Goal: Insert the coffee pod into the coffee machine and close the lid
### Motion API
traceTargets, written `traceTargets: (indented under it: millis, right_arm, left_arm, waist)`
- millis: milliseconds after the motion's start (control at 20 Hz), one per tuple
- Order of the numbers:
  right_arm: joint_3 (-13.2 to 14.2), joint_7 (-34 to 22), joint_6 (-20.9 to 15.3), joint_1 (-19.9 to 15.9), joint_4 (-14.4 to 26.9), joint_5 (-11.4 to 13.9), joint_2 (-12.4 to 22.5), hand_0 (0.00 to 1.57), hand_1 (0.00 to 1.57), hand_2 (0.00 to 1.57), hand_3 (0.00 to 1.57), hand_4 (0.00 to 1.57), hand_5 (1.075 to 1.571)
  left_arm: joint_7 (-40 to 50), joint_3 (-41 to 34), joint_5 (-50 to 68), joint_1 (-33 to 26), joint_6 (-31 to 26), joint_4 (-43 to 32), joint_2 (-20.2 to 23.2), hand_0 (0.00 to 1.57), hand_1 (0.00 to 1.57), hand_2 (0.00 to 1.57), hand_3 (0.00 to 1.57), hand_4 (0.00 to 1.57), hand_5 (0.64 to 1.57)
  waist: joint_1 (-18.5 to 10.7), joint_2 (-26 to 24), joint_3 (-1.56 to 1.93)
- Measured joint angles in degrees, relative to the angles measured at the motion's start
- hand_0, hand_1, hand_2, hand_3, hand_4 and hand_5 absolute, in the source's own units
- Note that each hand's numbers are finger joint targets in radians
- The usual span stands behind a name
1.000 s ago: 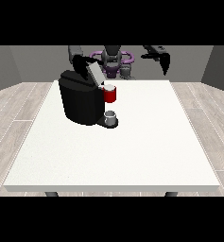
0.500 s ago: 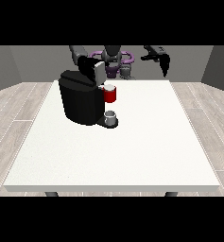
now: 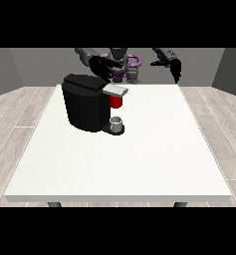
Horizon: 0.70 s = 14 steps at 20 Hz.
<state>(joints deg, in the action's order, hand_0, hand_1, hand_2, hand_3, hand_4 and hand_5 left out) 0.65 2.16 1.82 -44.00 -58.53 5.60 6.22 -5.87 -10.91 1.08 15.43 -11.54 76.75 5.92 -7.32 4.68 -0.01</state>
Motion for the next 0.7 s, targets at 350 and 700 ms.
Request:
traceTargets:
  millis: [350,700]
  right_arm:
    - [0.57,0.94,0.6,-2.84,2.06,1.52,0.53,0.0,0.0,0.0,0.0,0.12,1.571]
    - [-2.02,3.48,2.23,-0.12,-0.54,0.29,-3.21,0.0,0.0,0.0,0.0,0.35,1.571]
  left_arm:
    - [0.5,0.65,0.68,0.0,0.04,0.25,0.39,0.0,0.0,0.0,0.0,0.15,1.571]
    - [-0.53,0.28,0.93,-0.79,0.19,-1.17,1.06,0.0,0.0,0.0,0.0,0.2,1.571]
  waist:
    - [-0.85,0.03,0.0]
    - [1.19,-2.83,0.01]
